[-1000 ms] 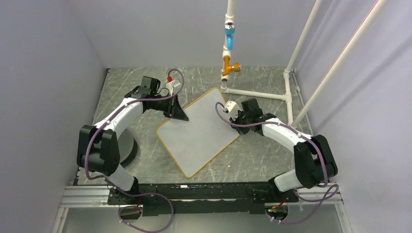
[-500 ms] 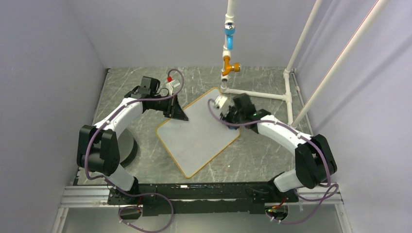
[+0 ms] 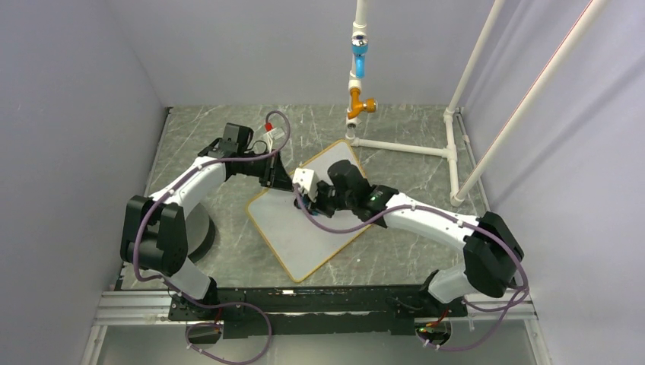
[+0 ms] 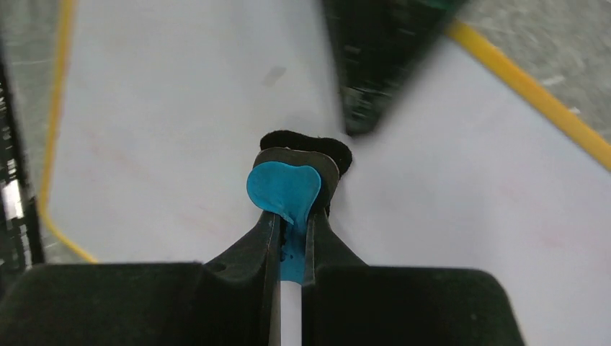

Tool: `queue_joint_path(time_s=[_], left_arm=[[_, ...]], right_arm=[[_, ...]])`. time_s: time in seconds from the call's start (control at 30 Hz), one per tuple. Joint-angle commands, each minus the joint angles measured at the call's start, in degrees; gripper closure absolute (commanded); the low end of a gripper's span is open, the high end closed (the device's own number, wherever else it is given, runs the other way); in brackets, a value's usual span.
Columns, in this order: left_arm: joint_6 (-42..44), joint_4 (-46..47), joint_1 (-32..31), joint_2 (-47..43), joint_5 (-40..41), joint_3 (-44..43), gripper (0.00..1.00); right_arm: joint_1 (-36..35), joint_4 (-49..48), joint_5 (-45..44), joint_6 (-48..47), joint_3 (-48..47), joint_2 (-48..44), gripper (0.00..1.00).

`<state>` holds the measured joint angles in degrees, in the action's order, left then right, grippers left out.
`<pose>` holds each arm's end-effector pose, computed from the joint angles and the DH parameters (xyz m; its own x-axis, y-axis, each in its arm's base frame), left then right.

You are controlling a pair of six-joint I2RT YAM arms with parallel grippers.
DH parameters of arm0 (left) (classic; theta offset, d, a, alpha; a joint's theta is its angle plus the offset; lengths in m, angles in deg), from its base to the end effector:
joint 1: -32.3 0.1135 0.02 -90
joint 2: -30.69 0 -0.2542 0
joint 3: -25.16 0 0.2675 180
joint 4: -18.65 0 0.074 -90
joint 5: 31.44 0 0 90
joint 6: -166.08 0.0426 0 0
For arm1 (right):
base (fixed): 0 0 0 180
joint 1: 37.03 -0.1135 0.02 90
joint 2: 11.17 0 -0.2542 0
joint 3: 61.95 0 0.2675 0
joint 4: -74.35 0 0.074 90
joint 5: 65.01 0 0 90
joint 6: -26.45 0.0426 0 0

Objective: Erase the whiteboard
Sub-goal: Erase the whiteboard at the center of the board.

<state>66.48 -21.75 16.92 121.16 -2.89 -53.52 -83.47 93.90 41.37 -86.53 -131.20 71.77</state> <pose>0.3196 -0.1267 0.2385 -0.8588 0.1536 -0.4887 0.5099 0.3485 -0.7865 0.2289 0.2581 0.2395 -0.0129 -0.5571 -0.8304 -0.9372 0.2962 -0.1842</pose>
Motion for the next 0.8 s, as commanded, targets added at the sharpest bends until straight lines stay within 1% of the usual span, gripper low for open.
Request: queue_joint_path(time_s=[0.0,0.07,0.13,0.17,0.2,0.27,0.33,0.37,0.47,0.53,0.6,0.63,0.7,0.77], left_arm=[[-5.49,8.78,-1.67,-6.26,-17.04,-0.34,1.00],[-7.72,10.82,-1.75,-7.56,-17.57,0.54,1.00],[-10.31,13.05,-1.91,-8.37,-17.70,1.56,1.00],[-11.41,13.65,-2.08,-8.57,-17.76,1.88,1.00],[-11.96,13.91,-2.29,-8.67,-17.63,1.98,1.00],[-12.64,13.97,-2.86,-8.69,-17.64,1.90,1.00],[-13.98,14.54,-3.45,-8.67,-17.23,2.12,1.00],[-14.74,15.05,-3.73,-8.65,-17.09,2.22,1.00],[-17.70,17.20,-4.38,-8.86,-16.72,3.17,1.00],[-19.99,19.34,-4.69,-9.40,-16.67,4.12,1.00],[-21.10,20.41,-4.90,-9.88,-16.75,4.79,1.00],[-21.62,20.77,-5.02,-10.11,-16.80,5.03,1.00],[-21.20,19.86,-5.34,-10.52,-17.06,5.36,1.00],[-20.03,18.30,-5.79,-10.91,-16.93,5.55,1.00]], right_arm=[[-0.59,-1.11,-1.14,-2.74,3.06,-1.25,1.00],[4.77,-2.12,-3.69,-2.92,3.59,-3.62,1.00],[12.07,-1.84,-2.49,-2.38,2.82,-5.65,1.00],[14.60,-1.79,-3.09,-3.12,2.62,-6.45,1.00],[16.63,-1.88,-3.74,-4.20,2.76,-7.14,1.00],[17.34,-2.18,-3.83,-6.43,3.74,-8.49,1.00],[16.30,-1.69,-1.31,-6.93,4.58,-9.29,1.00],[14.51,-0.69,-0.25,-7.56,4.67,-9.45,1.00],[4.16,2.90,0.42,-11.35,5.56,-9.71,1.00],[-2.58,6.67,2.48,-12.21,4.83,-8.86,1.00],[-6.16,8.30,2.20,-11.86,3.25,-7.55,1.00],[-6.62,8.27,0.72,-11.41,1.86,-6.73,1.00],[-5.72,6.28,-5.26,-10.66,0.08,-5.26,1.00],[-1.95,2.88,-10.48,-9.14,-1.90,-4.13,1.00]])
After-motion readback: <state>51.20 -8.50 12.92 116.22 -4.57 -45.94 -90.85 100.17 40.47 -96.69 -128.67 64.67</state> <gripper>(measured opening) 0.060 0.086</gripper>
